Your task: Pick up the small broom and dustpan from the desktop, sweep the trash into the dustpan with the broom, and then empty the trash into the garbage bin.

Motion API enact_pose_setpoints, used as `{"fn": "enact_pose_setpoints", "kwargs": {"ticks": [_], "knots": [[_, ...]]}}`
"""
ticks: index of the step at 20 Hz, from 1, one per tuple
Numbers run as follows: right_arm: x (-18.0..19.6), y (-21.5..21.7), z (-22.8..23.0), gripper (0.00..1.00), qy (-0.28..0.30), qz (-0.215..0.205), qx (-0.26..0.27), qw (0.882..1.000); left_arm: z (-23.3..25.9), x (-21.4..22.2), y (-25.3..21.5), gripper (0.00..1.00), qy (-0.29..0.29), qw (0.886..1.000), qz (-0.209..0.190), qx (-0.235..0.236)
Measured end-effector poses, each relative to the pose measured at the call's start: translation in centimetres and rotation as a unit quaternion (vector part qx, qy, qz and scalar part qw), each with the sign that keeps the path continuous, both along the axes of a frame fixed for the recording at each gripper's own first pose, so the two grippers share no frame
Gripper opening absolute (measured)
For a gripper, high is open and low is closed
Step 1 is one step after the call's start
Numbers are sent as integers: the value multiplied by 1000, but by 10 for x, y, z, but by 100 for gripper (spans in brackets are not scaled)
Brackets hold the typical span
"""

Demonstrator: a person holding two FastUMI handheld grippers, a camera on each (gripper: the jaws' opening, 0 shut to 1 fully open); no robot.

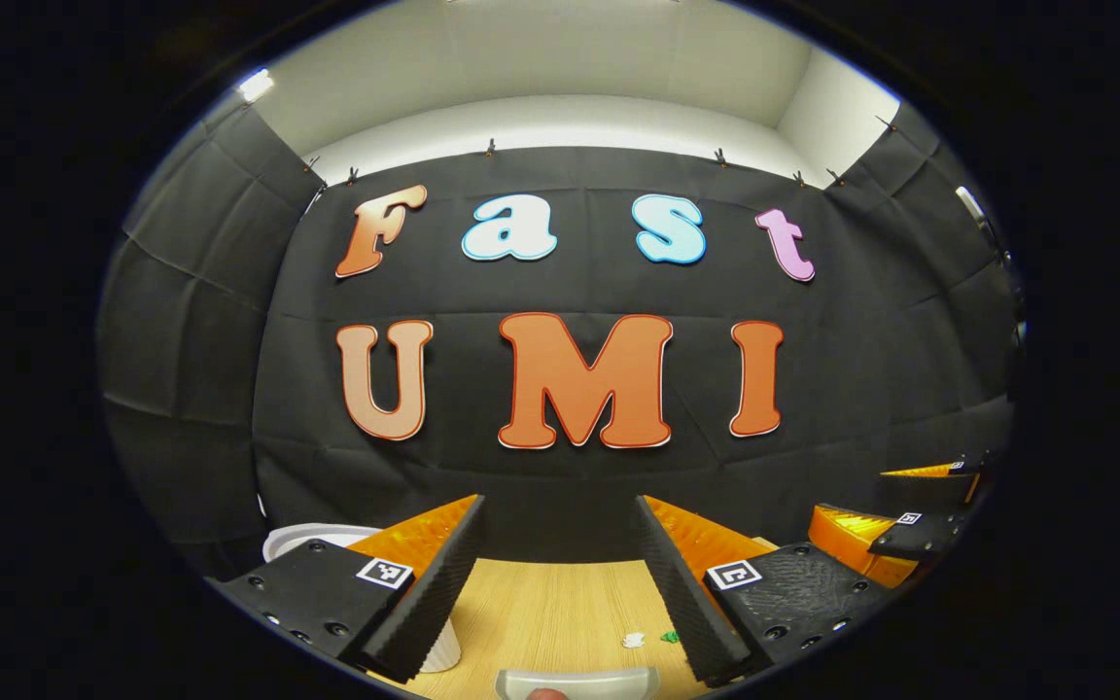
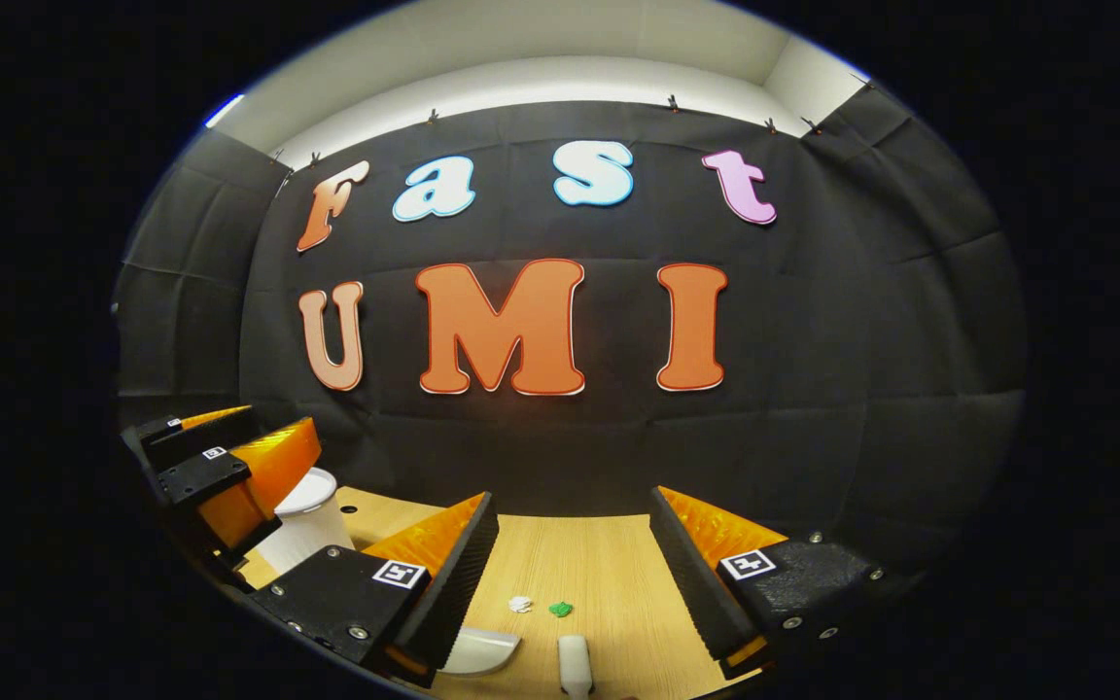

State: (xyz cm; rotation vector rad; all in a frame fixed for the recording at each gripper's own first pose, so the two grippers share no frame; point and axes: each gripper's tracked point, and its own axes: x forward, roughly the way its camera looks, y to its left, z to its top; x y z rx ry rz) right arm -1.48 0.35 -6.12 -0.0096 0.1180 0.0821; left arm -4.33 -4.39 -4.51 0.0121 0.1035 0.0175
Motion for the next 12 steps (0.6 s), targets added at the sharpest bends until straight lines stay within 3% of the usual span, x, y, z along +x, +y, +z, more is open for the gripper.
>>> {"fn": "enact_pose_setpoints", "kwargs": {"ticks": [7, 12], "knots": [[-1, 2, -32, 93, 56, 6, 4, 998, -44, 0, -7, 94, 74, 997, -17, -9], [-3, 5, -66, 78, 107, 12, 0, 994, -90, -6, -9, 86, 151, 988, -25, -18]]}}
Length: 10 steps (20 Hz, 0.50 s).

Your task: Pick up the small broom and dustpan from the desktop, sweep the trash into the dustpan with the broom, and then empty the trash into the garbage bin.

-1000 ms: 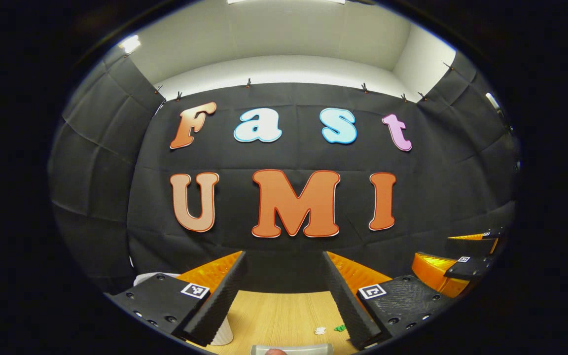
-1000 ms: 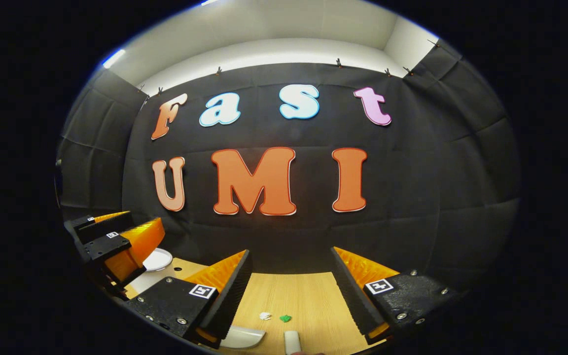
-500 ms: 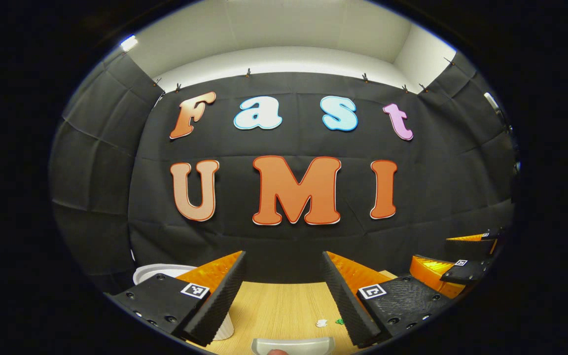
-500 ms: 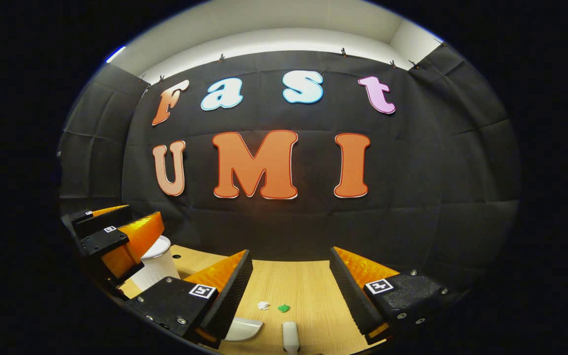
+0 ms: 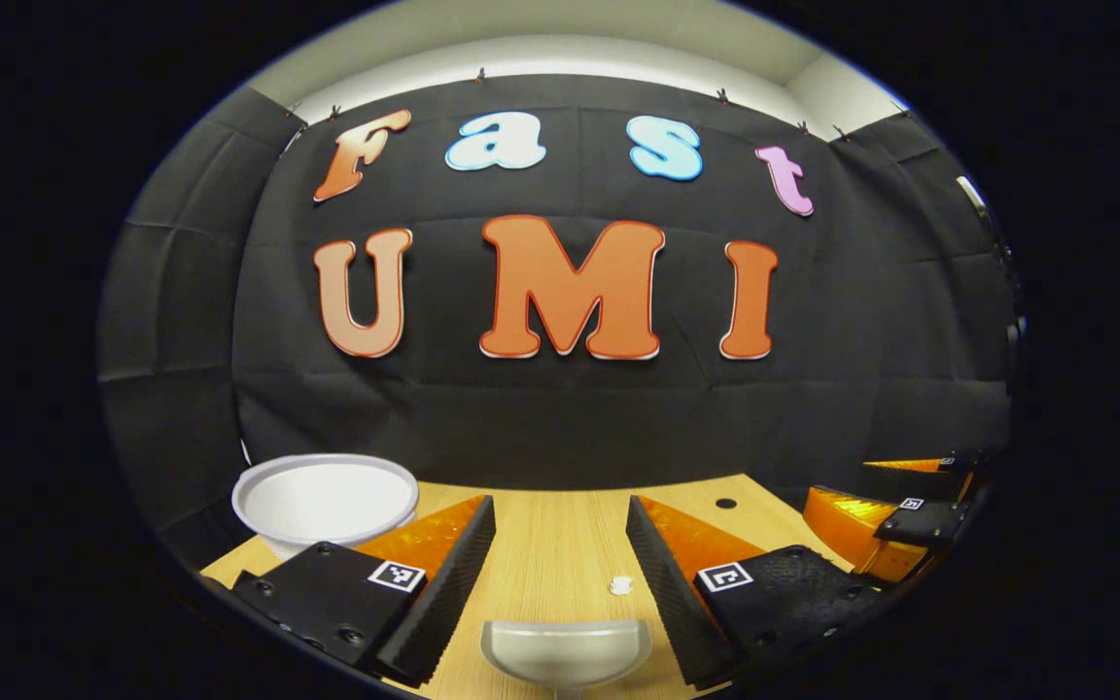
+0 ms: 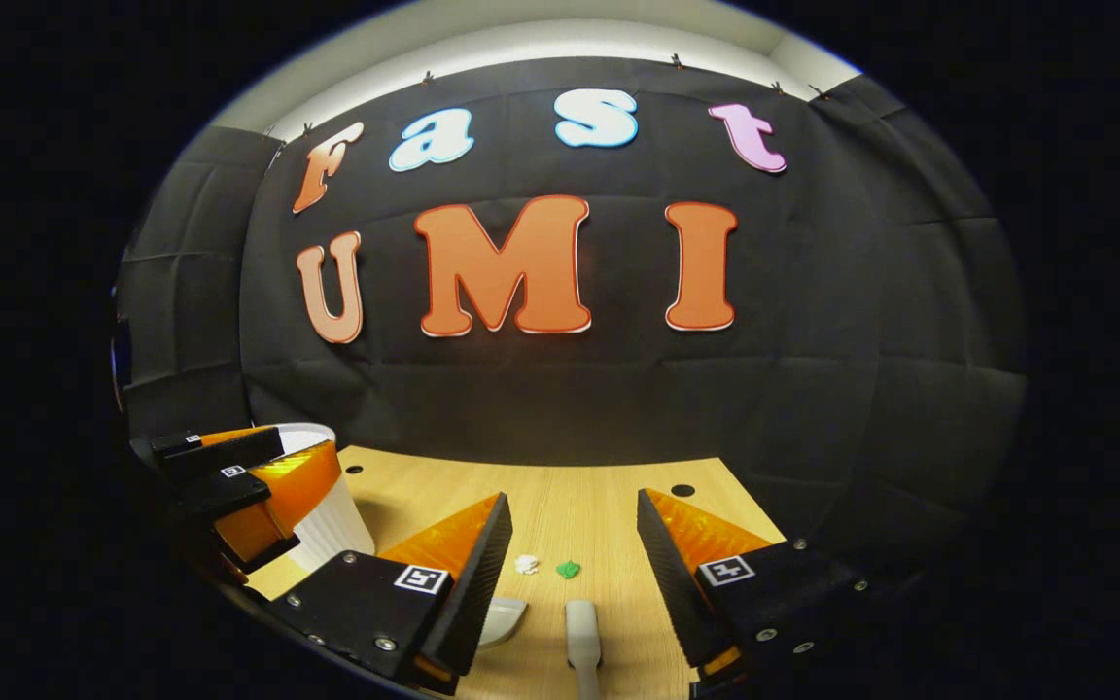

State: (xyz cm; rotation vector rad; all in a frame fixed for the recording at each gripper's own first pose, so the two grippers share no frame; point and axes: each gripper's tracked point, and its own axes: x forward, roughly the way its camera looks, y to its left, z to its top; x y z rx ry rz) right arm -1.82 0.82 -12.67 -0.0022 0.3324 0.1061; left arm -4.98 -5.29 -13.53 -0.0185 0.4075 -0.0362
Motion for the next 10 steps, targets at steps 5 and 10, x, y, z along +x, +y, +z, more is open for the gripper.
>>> {"fn": "enact_pose_setpoints", "kwargs": {"ticks": [5, 10], "knots": [[-6, -4, -39, 76, 55, -3, -14, 998, -41, -13, 6, 87, 58, 998, 8, -22], [-36, -3, -124, 80, 169, 17, -55, 984, -115, -46, -1, 88, 187, 982, -11, -32]]}}
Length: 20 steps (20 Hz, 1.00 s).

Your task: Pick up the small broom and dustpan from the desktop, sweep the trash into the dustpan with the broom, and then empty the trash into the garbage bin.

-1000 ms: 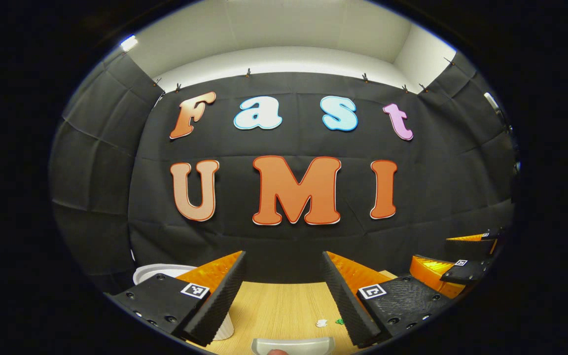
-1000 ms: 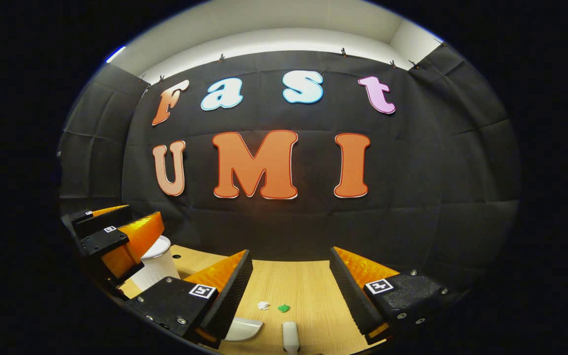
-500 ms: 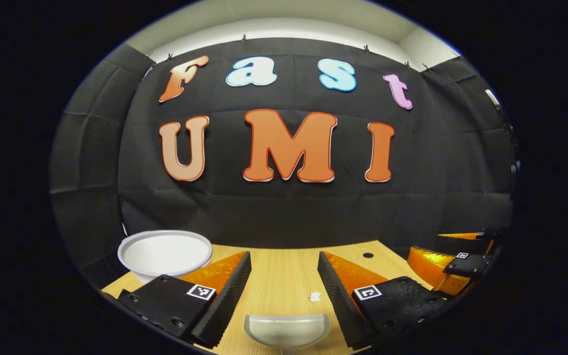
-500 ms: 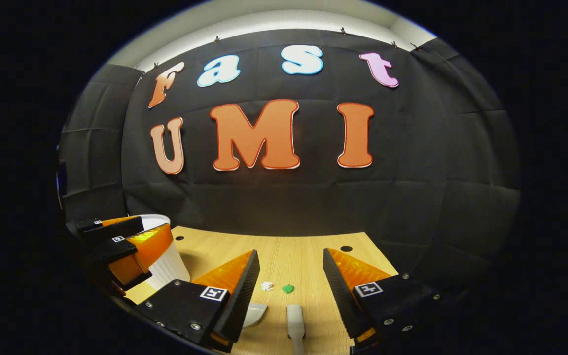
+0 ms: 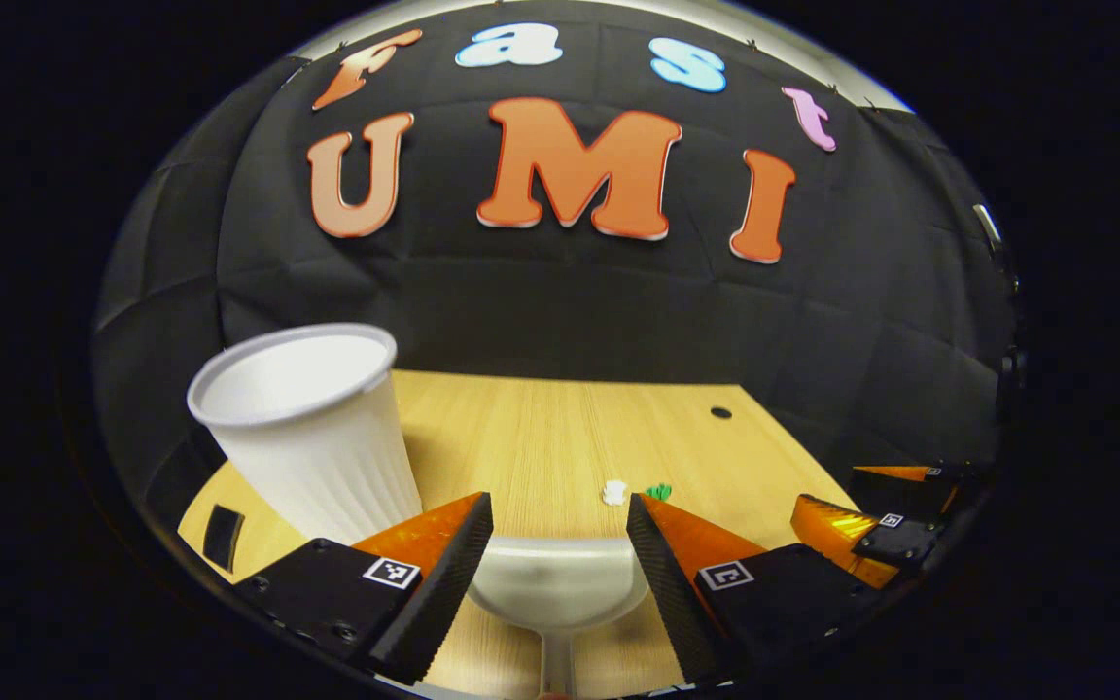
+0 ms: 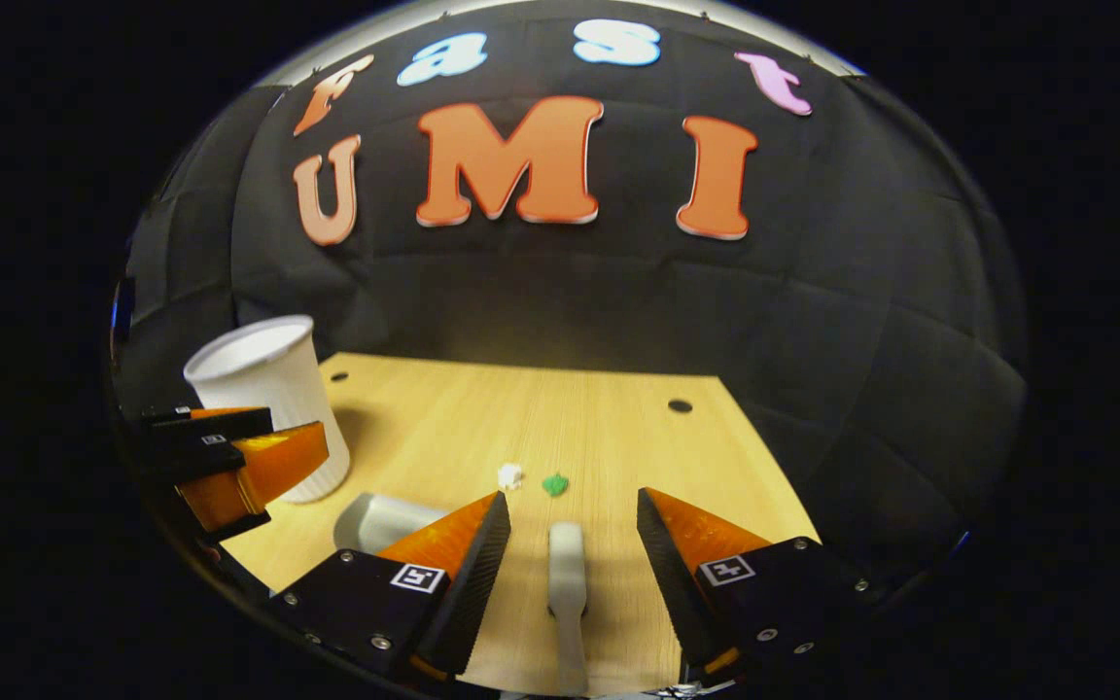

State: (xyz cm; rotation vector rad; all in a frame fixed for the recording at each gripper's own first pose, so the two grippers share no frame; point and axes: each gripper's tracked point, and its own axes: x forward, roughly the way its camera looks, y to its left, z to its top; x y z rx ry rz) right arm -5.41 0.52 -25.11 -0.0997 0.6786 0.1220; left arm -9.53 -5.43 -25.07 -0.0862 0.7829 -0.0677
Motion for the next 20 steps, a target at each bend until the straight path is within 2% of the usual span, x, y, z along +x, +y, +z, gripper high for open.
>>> {"fn": "enact_pose_setpoints", "kwargs": {"ticks": [3, 6, 9, 13, 18, 19, 20], "knots": [[-25, 7, -61, 81, 104, 3, 5, 995, -51, -18, -1, 90, 104, 995, -1, -6], [-37, -1, -94, 83, 171, -4, -12, 985, -66, -31, -6, 98, 217, 976, -9, -6], [-36, 8, -100, 83, 214, -4, -27, 976, -60, -31, -4, 98, 268, 963, -15, -5], [-32, 9, -110, 83, 255, -4, -42, 966, -89, -62, -2, 98, 359, 933, -25, 1], [-23, 11, -130, 83, 286, -3, -48, 957, -124, -63, -2, 98, 415, 910, -13, -14], [-22, 11, -134, 75, 291, -6, -51, 955, -128, -61, -3, 98, 418, 908, -14, -14], [-20, 8, -135, 83, 295, -10, -56, 954, -132, -60, -2, 98, 428, 904, -16, -9]]}}
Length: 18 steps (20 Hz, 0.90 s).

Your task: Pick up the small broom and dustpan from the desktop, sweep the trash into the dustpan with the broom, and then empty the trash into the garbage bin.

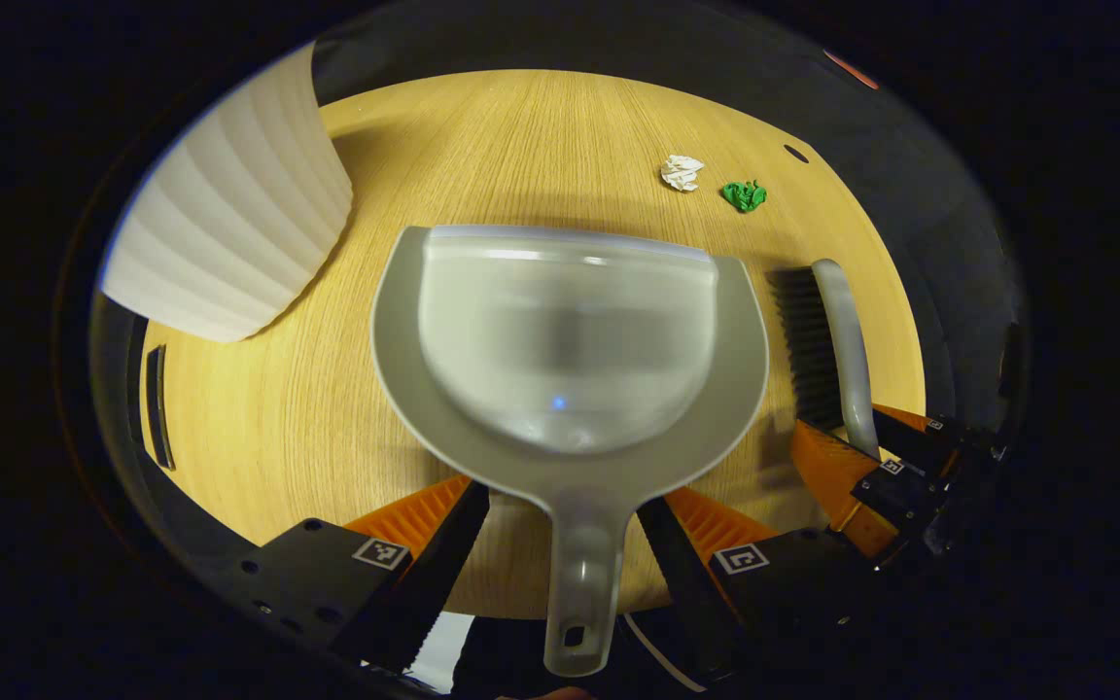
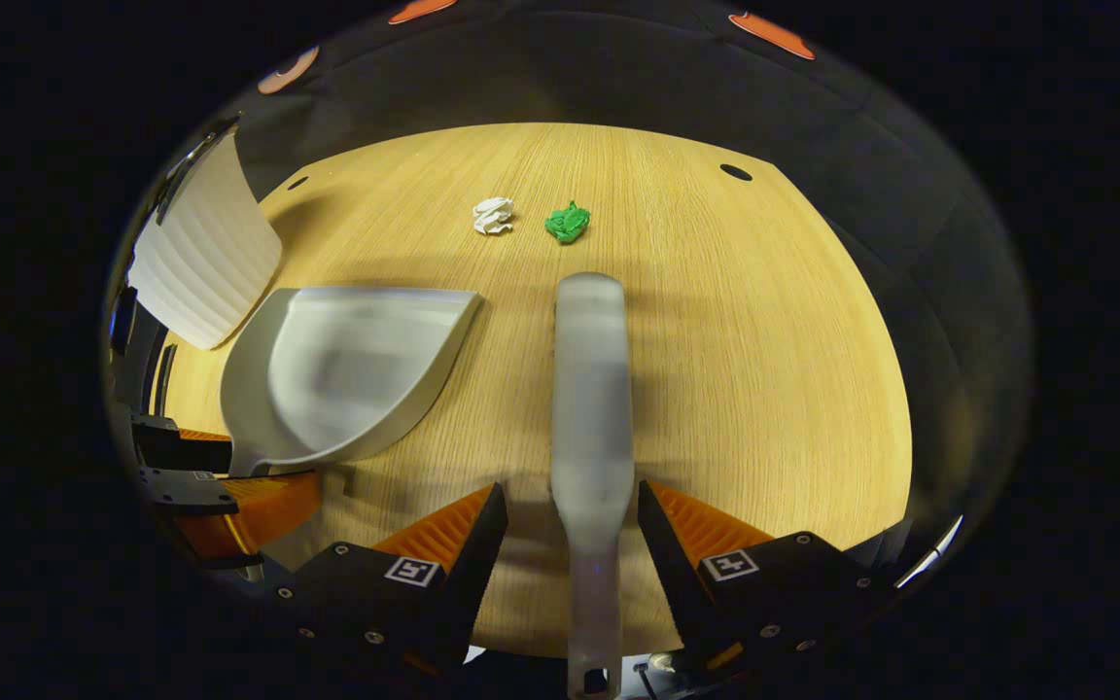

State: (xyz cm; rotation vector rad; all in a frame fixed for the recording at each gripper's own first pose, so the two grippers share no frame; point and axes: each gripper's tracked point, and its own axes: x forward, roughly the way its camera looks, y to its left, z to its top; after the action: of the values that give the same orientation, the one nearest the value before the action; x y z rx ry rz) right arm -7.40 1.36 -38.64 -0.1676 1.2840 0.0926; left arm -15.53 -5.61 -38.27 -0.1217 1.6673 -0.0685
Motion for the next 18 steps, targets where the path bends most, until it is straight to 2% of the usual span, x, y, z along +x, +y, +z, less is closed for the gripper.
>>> {"fn": "enact_pose_setpoints", "kwargs": {"ticks": [1, 2, 3, 6, 8, 9, 14, 18], "knots": [[3, -2, -2, 79, 2, -4, -6, 1000, -2, 0, -4, 98, 8, 1000, -2, -8], [4, -4, -4, 76, 5, -9, -12, 1000, -4, -2, -7, 92, 16, 1000, -6, -11], [2, -5, -7, 63, 10, -13, -16, 1000, -6, -1, -7, 85, 22, 1000, -13, -13], [-1, -4, -10, 46, 25, -33, -24, 999, -7, -2, -9, 52, 33, 998, -46, -28], [2, -2, -12, 26, 25, -43, -29, 998, -10, 0, -4, 40, 34, 996, -74, -33], [1, -2, -13, 31, 25, -53, -30, 998, -9, 0, -3, 38, 34, 995, -88, -40], [9, -3, -2, 23, 29, -68, -22, 997, -10, 9, 21, 32, 8, 985, -166, -53], [46, -18, 7, 22, 22, -33, -13, 999, 1, 21, 32, 32, 4, 981, -179, -67]]}}
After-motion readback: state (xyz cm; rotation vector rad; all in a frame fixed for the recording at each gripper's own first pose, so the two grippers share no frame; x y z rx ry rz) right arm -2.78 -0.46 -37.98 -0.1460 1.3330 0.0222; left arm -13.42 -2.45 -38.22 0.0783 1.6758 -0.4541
